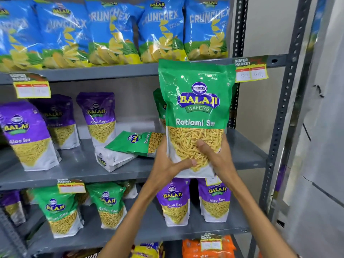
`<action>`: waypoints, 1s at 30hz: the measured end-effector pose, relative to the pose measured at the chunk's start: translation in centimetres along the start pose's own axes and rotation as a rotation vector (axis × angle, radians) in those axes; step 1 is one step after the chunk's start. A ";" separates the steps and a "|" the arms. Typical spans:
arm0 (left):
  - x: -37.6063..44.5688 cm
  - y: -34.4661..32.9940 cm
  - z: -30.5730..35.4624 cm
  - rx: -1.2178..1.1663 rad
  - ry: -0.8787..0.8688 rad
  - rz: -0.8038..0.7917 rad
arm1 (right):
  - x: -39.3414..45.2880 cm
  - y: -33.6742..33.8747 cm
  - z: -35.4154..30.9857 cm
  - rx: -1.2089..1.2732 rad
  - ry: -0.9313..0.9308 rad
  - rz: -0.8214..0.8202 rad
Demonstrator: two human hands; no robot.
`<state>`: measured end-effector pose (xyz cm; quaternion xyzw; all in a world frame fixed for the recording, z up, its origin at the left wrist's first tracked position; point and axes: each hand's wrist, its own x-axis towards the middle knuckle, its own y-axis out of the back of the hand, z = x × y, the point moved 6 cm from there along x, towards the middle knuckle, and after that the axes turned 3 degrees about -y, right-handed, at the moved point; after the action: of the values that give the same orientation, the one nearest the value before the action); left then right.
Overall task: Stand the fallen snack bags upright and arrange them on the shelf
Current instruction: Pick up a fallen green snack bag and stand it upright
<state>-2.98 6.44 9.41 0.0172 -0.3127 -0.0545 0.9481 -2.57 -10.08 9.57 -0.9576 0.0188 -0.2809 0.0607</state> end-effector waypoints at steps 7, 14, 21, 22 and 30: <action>-2.3 1.5 4.6 0.006 -0.095 0.037 | -2.3 -1.7 -5.6 0.033 0.083 -0.061; -1.9 0.7 4.4 0.000 -0.094 0.044 | -2.0 -0.4 -5.4 0.000 0.052 -0.081; 1.0 -3.1 -5.4 0.081 0.099 -0.067 | 1.2 5.5 2.3 -0.121 -0.134 -0.185; 1.8 -4.0 -6.9 0.086 0.125 -0.085 | 1.9 6.5 3.9 -0.124 -0.154 -0.170; 10.0 -10.6 -15.6 0.104 0.208 -0.166 | 8.5 13.8 11.4 -0.152 -0.242 0.057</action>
<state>13.36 -5.25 2.05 0.0978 -0.2125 -0.1141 0.9655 10.77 -23.16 2.86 -0.9854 0.0596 -0.1594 -0.0024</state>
